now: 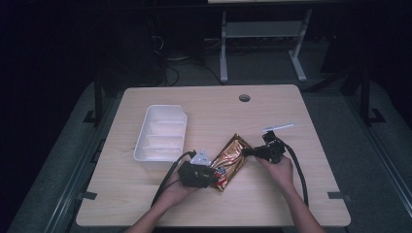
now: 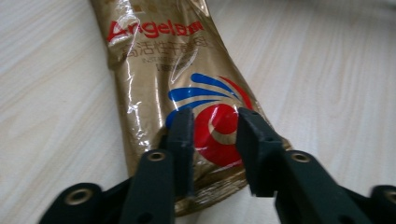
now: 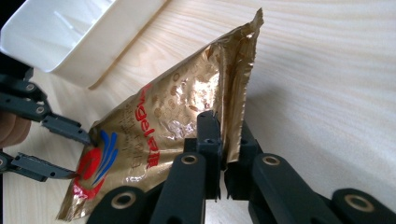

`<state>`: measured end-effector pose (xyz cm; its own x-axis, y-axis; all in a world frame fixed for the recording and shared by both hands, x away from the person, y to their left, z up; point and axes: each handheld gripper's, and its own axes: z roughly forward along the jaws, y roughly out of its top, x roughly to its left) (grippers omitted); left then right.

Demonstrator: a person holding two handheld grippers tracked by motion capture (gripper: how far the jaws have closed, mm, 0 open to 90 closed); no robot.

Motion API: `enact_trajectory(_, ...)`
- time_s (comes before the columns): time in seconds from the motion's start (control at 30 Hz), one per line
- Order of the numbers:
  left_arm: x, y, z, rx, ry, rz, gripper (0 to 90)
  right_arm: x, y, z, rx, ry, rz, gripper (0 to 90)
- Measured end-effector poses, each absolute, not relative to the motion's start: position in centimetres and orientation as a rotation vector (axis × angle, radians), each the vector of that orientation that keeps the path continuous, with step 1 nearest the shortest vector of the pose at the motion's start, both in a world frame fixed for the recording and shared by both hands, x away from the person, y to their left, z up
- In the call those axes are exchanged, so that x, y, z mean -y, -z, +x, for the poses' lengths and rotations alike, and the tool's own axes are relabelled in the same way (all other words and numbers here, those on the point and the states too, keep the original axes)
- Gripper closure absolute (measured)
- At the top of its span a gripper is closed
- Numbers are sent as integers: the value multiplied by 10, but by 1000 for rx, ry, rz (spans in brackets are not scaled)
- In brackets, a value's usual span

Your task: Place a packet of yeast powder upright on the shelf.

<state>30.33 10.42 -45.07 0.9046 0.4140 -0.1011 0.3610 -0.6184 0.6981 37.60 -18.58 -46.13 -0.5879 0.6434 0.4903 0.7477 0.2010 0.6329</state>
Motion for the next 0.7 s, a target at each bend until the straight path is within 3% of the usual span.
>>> enact_trajectory(0.7, -116, 438, 285, -489, -90, 2220, 537, 192, 399, 367, 2524, 1497, -1212, 888)
